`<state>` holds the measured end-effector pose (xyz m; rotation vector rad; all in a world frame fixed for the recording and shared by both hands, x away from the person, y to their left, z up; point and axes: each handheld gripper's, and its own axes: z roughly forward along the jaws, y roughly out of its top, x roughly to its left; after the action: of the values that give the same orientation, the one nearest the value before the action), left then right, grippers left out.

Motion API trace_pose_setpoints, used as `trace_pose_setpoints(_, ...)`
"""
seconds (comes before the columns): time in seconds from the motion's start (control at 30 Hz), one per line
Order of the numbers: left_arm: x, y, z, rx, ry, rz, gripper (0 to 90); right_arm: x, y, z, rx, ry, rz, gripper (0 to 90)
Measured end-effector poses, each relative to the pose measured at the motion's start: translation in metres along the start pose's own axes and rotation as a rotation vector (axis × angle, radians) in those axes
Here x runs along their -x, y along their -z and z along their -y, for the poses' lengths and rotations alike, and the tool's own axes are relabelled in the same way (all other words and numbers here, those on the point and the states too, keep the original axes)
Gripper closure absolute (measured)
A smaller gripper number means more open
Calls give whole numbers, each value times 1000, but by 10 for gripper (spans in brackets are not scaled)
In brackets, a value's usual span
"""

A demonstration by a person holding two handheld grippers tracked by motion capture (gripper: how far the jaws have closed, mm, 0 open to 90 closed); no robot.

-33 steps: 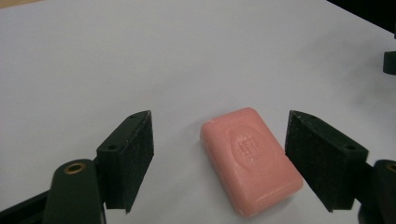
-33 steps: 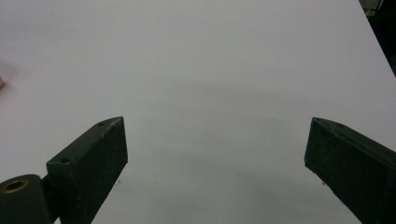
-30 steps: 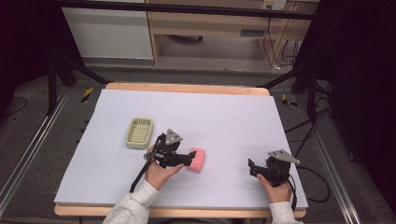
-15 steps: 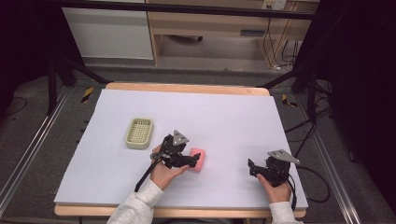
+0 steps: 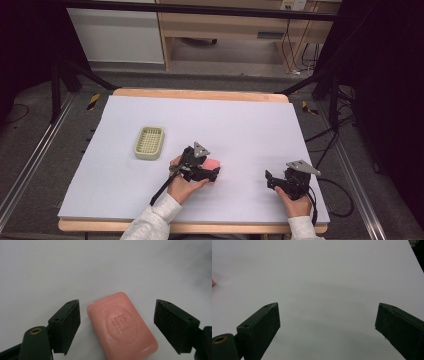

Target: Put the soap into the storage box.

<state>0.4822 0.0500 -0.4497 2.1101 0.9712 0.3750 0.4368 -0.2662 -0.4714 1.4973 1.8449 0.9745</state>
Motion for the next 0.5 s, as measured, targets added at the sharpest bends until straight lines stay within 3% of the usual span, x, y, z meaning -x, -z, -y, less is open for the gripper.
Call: trace_pose_setpoints(0.5,1,-13,4,-46,6,6,209,0,0,0,-3,1,-2,61)
